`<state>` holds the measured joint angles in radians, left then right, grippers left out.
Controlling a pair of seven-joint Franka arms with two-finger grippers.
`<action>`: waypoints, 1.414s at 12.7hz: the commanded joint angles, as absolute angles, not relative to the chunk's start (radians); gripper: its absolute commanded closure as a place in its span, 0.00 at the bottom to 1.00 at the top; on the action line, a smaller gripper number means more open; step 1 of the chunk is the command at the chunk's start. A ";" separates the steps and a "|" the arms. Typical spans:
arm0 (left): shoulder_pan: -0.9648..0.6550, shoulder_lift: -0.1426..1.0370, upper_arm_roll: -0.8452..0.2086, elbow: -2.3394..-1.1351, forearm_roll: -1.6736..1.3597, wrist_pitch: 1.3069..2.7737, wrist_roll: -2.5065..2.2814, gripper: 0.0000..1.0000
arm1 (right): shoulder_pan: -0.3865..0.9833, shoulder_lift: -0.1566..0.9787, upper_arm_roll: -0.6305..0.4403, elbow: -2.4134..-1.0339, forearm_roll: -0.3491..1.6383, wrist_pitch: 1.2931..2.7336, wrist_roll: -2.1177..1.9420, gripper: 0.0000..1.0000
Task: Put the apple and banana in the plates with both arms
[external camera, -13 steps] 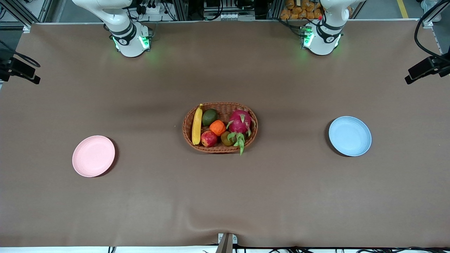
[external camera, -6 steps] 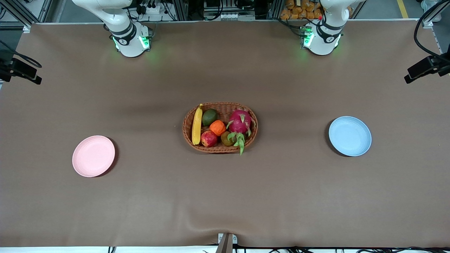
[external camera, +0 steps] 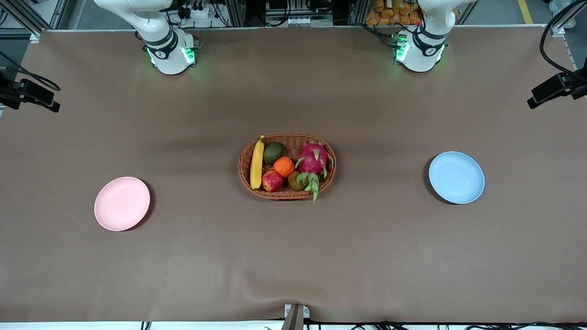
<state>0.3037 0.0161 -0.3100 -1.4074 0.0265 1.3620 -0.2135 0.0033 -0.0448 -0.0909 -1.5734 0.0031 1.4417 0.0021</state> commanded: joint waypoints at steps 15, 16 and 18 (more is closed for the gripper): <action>0.308 0.018 -0.313 -1.391 0.031 1.342 -0.199 0.00 | 0.006 -0.048 -0.097 -1.549 -0.014 1.445 0.002 0.00; 0.308 0.018 -0.311 -1.391 0.031 1.342 -0.198 0.00 | 0.011 -0.045 -0.097 -1.548 -0.021 1.447 0.002 0.00; 0.310 0.018 -0.311 -1.391 0.032 1.342 -0.198 0.00 | 0.012 -0.043 -0.095 -1.542 -0.023 1.447 0.005 0.00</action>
